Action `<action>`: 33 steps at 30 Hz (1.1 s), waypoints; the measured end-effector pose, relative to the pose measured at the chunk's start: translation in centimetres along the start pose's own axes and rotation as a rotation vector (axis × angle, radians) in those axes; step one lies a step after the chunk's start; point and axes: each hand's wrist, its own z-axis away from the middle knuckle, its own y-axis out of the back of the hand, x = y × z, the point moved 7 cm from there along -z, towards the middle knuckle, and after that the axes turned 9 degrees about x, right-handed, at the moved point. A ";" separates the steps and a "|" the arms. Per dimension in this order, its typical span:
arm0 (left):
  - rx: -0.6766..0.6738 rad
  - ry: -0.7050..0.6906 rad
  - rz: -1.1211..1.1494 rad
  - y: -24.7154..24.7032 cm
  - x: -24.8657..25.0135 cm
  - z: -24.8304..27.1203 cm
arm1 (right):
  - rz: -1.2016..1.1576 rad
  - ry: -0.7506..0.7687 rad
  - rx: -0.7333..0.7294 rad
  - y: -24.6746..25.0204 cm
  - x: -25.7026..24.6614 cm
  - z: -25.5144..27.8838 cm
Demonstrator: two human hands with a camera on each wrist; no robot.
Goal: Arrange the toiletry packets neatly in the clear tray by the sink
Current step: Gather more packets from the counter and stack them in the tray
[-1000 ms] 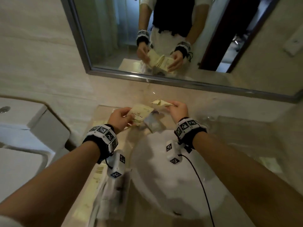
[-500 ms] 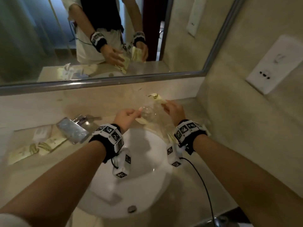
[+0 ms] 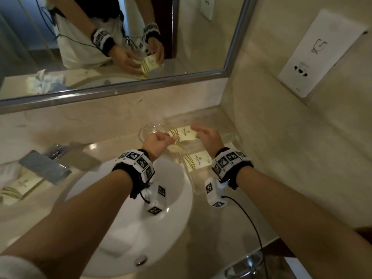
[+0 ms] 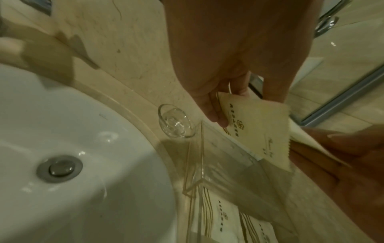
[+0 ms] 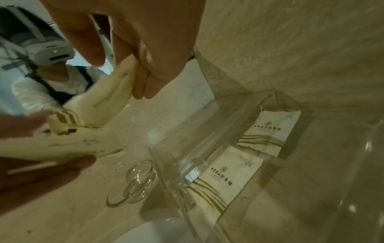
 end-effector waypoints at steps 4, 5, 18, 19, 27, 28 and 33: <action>-0.017 0.043 0.113 -0.8 -0.5 -0.1 | -0.024 -0.014 0.040 0.5 0.9 -0.9; -0.028 0.055 0.135 -0.9 -0.7 -0.2 | -0.034 -0.015 0.055 0.6 1.0 -1.1; -0.185 0.069 -0.005 -1.3 -1.8 -0.5 | -0.013 -0.008 0.004 -0.2 2.5 -2.9; -0.183 0.066 -0.012 -1.3 -1.9 -0.6 | -0.039 -0.023 0.014 -0.2 2.6 -2.8; -0.166 -0.022 -0.082 -1.6 -1.3 -0.1 | -0.232 -0.388 0.095 0.8 5.1 -2.5; -0.138 -0.020 -0.086 -1.5 -1.4 -0.2 | -0.184 -0.379 0.099 1.0 5.3 -2.6; 0.109 0.022 -0.090 0.4 -2.6 -0.9 | 0.060 -0.374 0.191 4.3 7.9 -4.2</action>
